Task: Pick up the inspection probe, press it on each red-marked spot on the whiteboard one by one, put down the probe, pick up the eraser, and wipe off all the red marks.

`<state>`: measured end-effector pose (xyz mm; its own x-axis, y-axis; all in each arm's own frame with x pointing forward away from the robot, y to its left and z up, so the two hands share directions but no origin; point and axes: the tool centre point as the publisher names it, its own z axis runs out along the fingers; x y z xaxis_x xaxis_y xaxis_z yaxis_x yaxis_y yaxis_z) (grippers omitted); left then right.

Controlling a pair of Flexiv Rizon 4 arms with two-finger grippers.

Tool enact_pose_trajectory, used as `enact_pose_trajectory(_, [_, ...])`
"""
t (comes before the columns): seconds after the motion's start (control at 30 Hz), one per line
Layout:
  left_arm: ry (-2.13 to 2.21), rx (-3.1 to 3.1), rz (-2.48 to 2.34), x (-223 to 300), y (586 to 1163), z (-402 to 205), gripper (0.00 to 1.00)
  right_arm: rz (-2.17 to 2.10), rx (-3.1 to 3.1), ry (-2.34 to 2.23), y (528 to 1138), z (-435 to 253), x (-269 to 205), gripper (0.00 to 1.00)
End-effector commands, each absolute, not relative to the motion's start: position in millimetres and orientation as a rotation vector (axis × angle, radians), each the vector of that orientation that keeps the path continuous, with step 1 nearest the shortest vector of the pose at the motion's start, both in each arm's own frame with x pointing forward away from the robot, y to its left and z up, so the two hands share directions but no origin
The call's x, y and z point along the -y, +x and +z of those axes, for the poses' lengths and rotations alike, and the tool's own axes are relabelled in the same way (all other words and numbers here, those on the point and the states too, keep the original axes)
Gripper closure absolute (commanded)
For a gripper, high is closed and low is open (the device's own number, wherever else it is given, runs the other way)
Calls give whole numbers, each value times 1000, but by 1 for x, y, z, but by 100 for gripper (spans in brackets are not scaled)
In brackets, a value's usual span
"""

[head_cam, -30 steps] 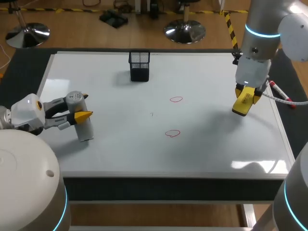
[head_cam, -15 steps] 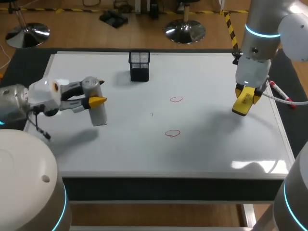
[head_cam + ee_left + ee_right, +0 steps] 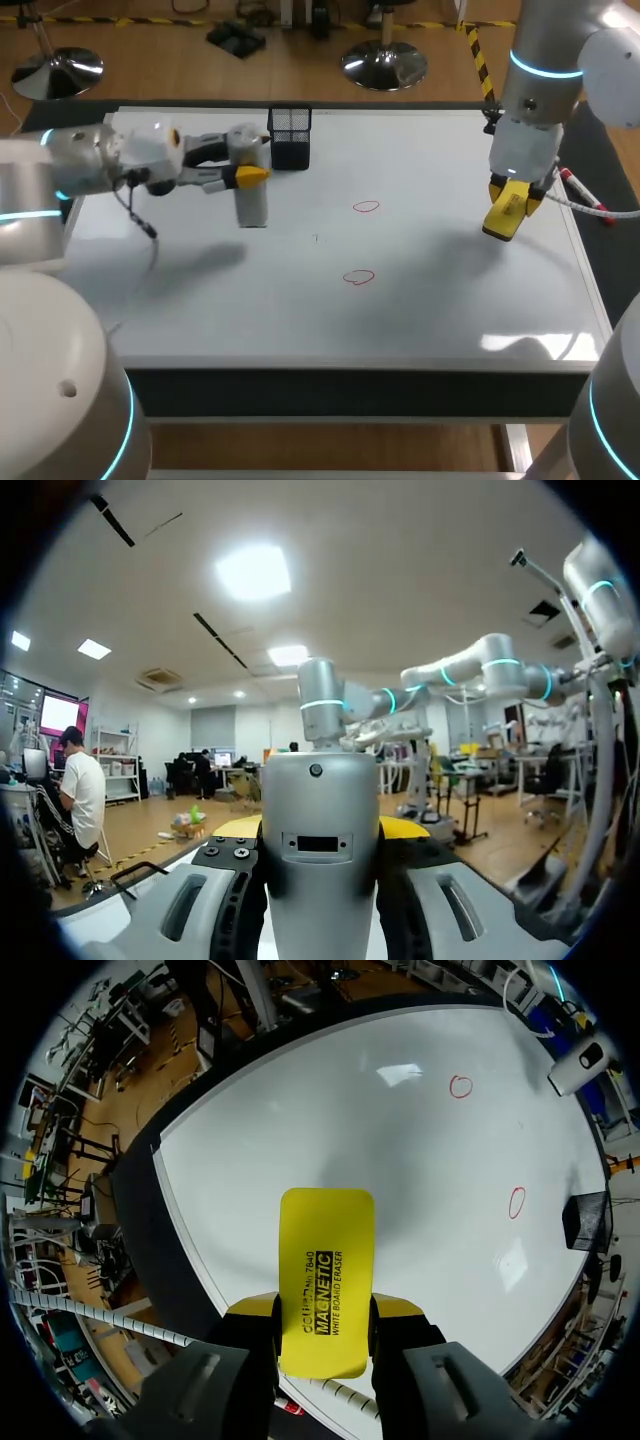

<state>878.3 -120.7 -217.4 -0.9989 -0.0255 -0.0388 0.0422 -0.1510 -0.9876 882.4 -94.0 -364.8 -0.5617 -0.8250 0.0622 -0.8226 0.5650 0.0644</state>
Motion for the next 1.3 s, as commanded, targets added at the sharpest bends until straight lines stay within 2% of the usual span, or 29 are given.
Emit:
enact_pose_trajectory(0.03, [137, -2063, -2412, 157, 900, -220, 100, -40, 2701, 1428, 883, -364, 95, 100])
enact_pose_trajectory(0.7, [194, -2073, -2431, 275, 915, -234, 100, -40, 2701, 1428, 883, -364, 95, 100])
enact_pose_trajectory(1.3, [120, -2001, -2430, 311, 933, -254, 100, -40, 2701, 1428, 883, -364, 95, 100])
